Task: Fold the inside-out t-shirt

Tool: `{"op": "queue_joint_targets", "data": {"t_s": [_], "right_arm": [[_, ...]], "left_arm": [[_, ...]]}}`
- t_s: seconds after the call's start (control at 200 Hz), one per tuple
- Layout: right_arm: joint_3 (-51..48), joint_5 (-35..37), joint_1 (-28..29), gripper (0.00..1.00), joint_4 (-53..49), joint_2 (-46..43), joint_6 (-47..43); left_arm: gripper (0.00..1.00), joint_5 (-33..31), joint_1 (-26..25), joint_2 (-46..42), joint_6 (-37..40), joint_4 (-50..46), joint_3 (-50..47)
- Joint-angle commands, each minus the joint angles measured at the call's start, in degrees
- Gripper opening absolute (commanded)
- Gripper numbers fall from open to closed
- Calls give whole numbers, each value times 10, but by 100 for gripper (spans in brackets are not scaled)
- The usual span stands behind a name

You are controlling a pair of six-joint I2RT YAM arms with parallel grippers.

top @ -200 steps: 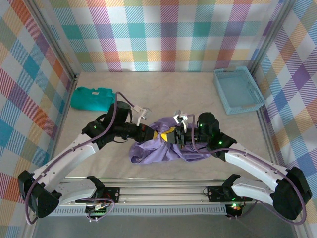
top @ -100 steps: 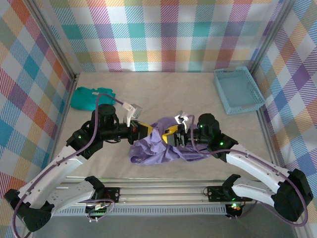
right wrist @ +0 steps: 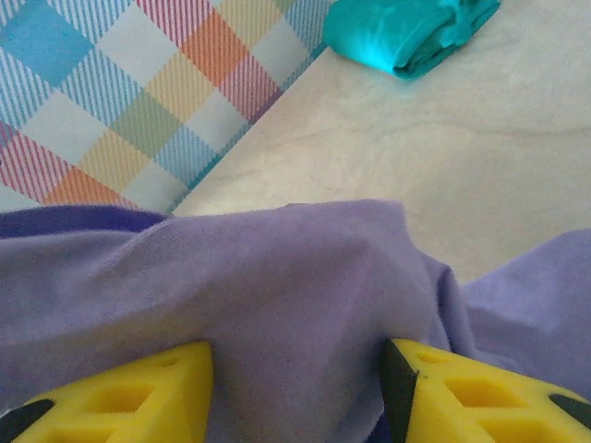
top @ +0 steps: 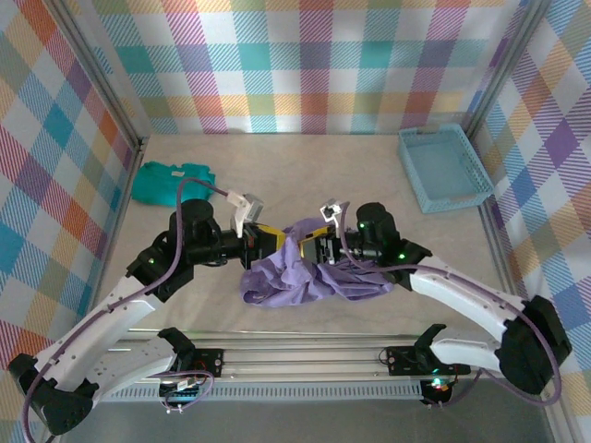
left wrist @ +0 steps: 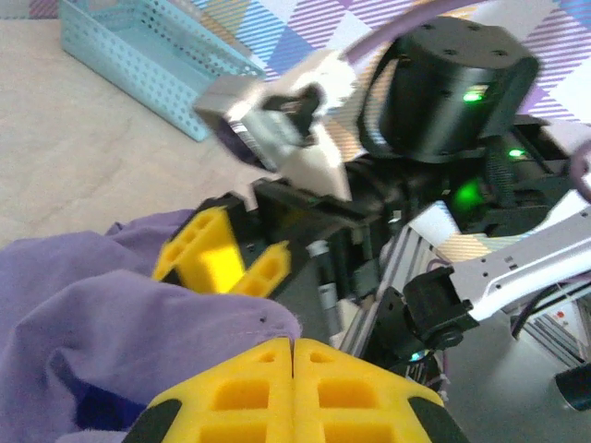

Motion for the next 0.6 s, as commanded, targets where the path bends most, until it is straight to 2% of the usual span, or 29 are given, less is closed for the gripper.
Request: {"op": "queue_joint_targets", "data": {"t_s": [0.0, 0.095, 0.19, 0.36, 0.6], "right_arm": [[17, -22, 5, 43, 68, 32, 59], [27, 32, 2, 16, 71, 37, 54], [22, 70, -10, 0, 109, 36, 63], [17, 75, -37, 0, 169, 37, 73], [7, 64, -54, 0, 185, 11, 22]], "left_arm": [[3, 8, -16, -10, -6, 60, -10], [3, 24, -25, -25, -7, 71, -25], [3, 46, -32, -43, -2, 73, -41], [3, 47, -42, -56, -2, 69, -73], [7, 25, -65, -8, 7, 79, -106]]}}
